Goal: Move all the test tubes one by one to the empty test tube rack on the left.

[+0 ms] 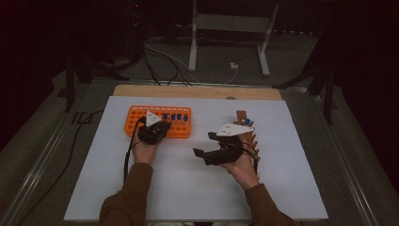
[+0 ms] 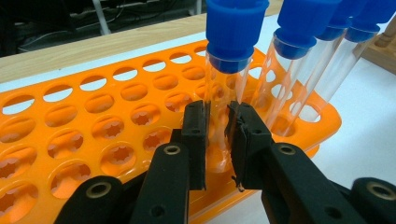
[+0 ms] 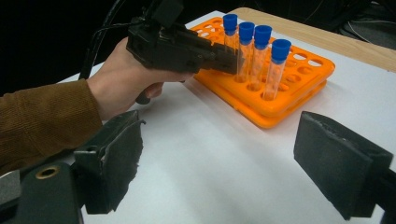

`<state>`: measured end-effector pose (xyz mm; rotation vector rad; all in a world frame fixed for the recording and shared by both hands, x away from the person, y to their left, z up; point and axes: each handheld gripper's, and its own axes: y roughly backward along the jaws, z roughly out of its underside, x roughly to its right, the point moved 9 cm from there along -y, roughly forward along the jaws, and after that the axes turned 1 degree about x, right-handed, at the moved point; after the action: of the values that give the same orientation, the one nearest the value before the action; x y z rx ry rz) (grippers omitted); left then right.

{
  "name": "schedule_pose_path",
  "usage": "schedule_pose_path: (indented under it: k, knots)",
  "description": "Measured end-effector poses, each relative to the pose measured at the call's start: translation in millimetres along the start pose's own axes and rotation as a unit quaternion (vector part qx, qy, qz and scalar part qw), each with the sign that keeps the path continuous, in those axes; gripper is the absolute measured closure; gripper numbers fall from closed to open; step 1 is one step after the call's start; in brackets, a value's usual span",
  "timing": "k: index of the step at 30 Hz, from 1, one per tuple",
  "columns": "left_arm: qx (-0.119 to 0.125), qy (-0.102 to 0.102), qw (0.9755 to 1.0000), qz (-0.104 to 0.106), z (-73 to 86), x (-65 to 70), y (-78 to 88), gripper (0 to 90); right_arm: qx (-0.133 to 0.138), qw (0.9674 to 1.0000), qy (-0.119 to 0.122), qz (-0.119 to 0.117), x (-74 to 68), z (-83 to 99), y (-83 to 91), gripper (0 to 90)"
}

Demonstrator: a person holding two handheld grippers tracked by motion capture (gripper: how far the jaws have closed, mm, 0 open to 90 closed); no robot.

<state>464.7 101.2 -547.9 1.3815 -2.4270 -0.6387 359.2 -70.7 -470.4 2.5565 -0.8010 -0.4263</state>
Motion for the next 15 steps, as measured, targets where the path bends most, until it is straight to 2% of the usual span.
schedule_pose_path:
  k: [6, 11, 13, 15]
  knots:
    - [0.000, 0.009, 1.0000, 0.003, -0.1, -0.2, 0.2, 76.8, 0.000, 1.0000, 0.001, 0.000, -0.4, 0.0, -0.7, 15.1]
    - [-0.002, 0.019, 0.9998, -0.003, 0.3, -4.1, 2.3, 64.4, 0.000, 1.0000, 0.000, 0.000, 0.2, 0.3, -0.1, 15.1]
    - [0.000, 0.017, 0.9998, -0.003, 0.4, -4.5, 5.1, 60.9, 0.000, 1.0000, 0.000, 0.000, 0.8, 0.4, 0.2, 15.0]
    - [0.004, 0.023, 0.9997, 0.000, 0.1, -5.2, 8.4, 55.3, 0.001, 1.0000, -0.002, 0.000, 1.6, 0.4, 0.4, 15.0]
